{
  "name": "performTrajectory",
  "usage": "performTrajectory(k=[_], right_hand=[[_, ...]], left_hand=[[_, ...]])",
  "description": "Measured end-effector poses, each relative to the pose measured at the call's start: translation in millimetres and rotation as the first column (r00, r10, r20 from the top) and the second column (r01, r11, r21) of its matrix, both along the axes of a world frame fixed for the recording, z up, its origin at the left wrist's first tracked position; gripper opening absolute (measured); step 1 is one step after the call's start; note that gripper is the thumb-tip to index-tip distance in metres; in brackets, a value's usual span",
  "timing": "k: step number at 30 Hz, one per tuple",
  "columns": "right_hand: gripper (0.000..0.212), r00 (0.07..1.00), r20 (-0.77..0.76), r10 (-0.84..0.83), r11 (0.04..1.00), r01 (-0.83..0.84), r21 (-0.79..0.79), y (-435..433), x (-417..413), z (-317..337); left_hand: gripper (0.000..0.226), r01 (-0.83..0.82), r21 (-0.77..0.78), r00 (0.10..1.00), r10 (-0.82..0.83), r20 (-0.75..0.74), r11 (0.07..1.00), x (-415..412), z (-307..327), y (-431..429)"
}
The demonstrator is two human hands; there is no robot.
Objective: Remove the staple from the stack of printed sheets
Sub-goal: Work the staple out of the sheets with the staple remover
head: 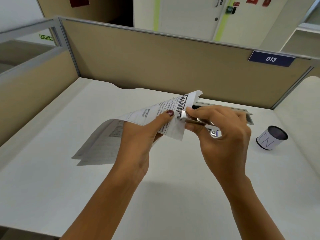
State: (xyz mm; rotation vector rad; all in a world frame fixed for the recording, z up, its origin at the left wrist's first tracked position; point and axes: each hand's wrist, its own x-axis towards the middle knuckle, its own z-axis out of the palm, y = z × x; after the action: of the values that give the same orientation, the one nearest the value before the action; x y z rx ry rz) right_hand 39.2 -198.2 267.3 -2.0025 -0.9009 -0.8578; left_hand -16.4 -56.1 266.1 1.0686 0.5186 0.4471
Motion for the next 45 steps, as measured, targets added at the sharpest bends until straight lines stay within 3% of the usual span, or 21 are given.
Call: performTrajectory(k=[3,8,14,19,24,34,36,39,41,45], right_hand=[[0.015,0.999,0.031,-0.026,0.999,0.028,-0.039,-1,-2,2],[0.010,0.994,0.100,-0.049,0.995,0.058,-0.081,-1,-3,5],[0.015,0.988,0.148,-0.039,0.988,0.061,-0.140,3,-2,8],[0.004,0.987,0.160,0.034,0.995,-0.018,-0.101,3,2,7],[0.017,0.961,0.268,0.064,0.994,-0.039,-0.099,4,6,8],[0.021,0.876,0.478,0.064,0.997,-0.031,-0.075,3,14,6],[0.023,0.885,0.457,0.084,0.996,-0.065,-0.057,2,16,5],[0.017,0.950,0.288,0.125,0.991,-0.134,0.014,3,12,1],[0.006,0.982,0.154,0.109,0.992,-0.118,0.050,3,8,-2],[0.015,0.999,0.008,0.044,0.998,-0.044,0.044,1,4,0]], left_hand=[[0.052,0.001,-0.007,1.000,-0.001,-0.014,1.000,0,-1,-1],[0.069,-0.012,0.002,1.000,0.012,-0.005,1.000,1,1,-2],[0.061,-0.043,0.050,0.998,0.045,-0.039,0.998,2,-1,-2],[0.052,-0.014,0.015,0.999,0.015,-0.039,1.000,1,-1,1],[0.060,0.026,-0.025,0.999,-0.027,-0.045,0.999,0,-1,5],[0.067,0.081,-0.055,0.997,-0.082,-0.014,0.995,0,1,4],[0.065,0.076,-0.057,0.997,-0.077,-0.011,0.995,-1,0,3],[0.069,0.059,-0.013,0.998,-0.059,-0.033,0.998,0,0,3],[0.063,0.054,0.008,0.998,-0.054,-0.027,0.999,-1,0,4],[0.053,0.064,-0.001,0.998,-0.064,0.020,0.998,-2,1,6]])
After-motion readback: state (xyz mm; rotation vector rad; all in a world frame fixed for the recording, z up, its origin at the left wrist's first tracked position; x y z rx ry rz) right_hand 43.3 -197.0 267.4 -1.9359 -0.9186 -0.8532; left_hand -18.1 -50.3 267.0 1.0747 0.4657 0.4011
